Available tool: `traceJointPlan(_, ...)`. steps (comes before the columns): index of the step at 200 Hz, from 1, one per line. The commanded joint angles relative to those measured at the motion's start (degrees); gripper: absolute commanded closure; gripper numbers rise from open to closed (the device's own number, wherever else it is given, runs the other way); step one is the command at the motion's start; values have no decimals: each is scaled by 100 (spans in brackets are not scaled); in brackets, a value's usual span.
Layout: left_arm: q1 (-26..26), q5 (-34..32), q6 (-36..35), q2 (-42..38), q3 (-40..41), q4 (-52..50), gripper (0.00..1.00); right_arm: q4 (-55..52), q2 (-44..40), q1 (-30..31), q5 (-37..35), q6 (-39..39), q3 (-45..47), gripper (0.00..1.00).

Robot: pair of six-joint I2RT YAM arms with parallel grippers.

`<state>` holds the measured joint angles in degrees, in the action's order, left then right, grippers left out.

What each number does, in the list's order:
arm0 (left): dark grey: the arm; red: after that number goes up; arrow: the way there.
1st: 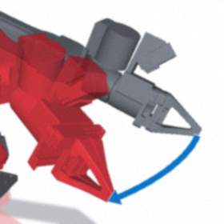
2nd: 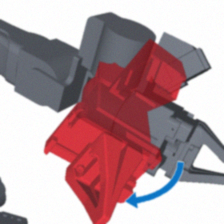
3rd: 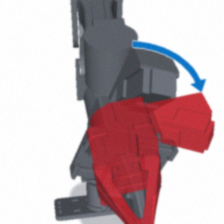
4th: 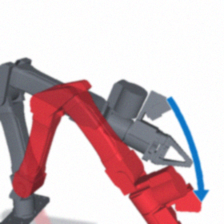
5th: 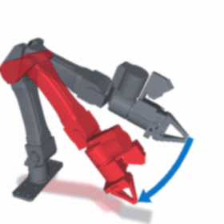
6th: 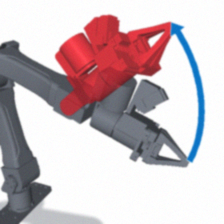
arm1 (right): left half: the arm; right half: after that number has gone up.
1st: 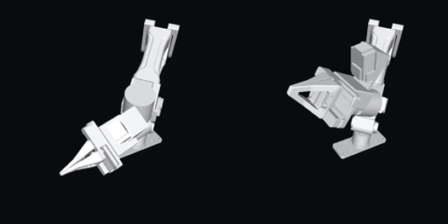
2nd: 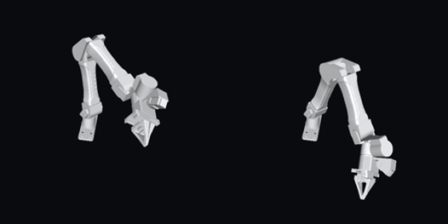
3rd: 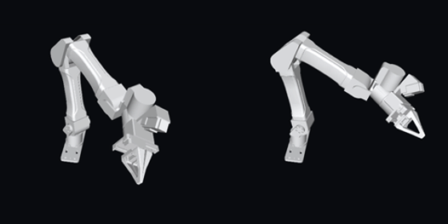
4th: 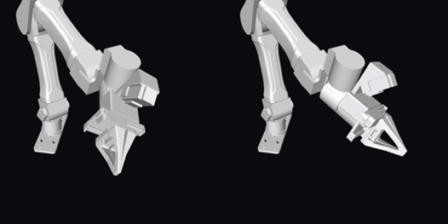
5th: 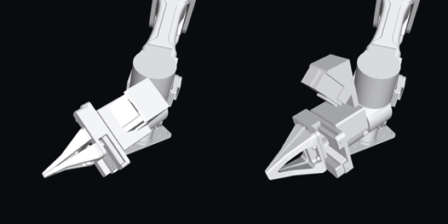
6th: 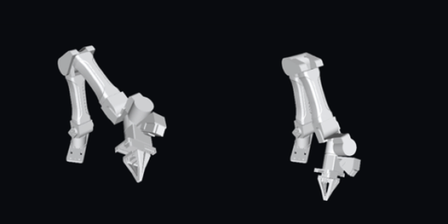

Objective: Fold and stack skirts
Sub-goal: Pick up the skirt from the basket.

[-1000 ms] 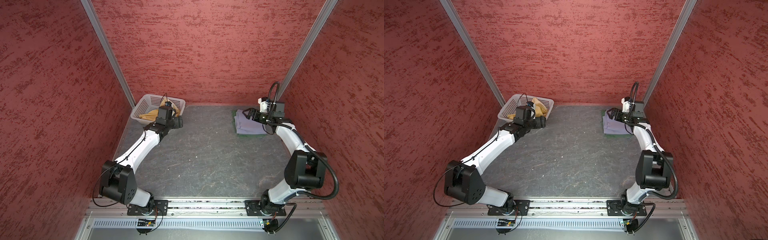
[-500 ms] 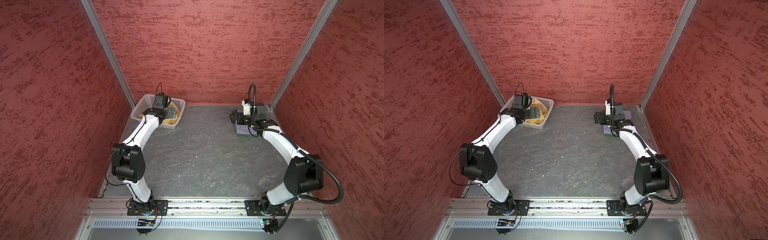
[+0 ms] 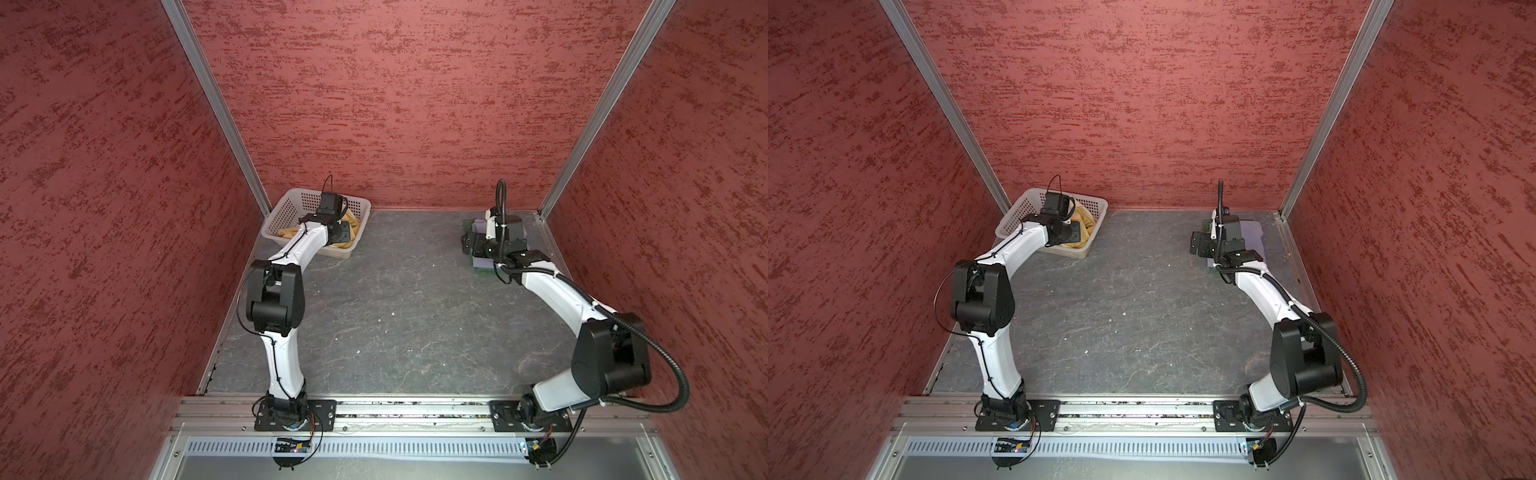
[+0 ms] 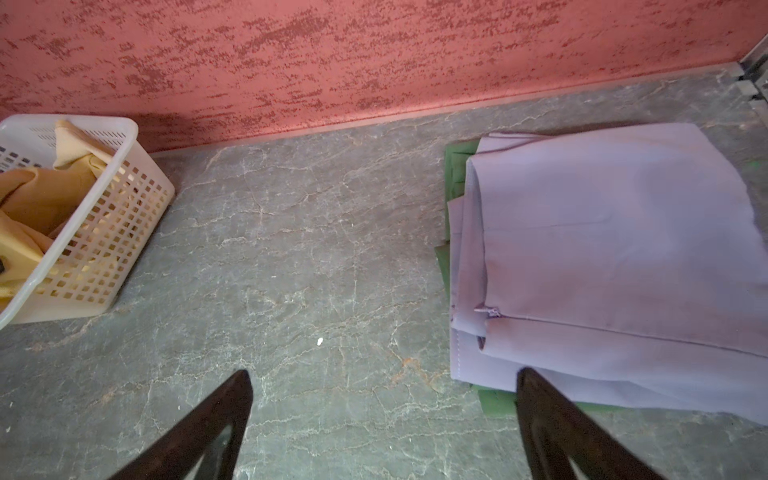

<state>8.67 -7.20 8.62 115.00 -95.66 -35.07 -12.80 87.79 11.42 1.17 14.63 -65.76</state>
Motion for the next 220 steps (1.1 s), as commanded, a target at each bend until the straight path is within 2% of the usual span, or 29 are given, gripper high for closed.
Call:
traceJointPlan(1,-21,147,2,92,-214,96,87,72,157,10,-169,221,-203,1)
traceJointPlan(9,-32,132,-5,93,-255,118,100,120,166,10,-168,242,-179,1)
traceJointPlan(57,-23,94,-190,-256,-537,221,100,168,161,14,-413,174,-159,1)
traceJointPlan(79,125,158,-506,-713,-354,640,100,191,127,15,-432,145,-107,1)
traceJointPlan(110,591,-1,-1182,-1555,139,1553,100,398,94,12,-320,136,40,1)
traceJointPlan(160,1521,-115,-2251,-2428,141,1965,100,599,38,9,-491,111,157,1)
traceJointPlan(220,2505,695,-2539,-3139,779,2276,100,702,-119,-8,-1039,197,315,1)
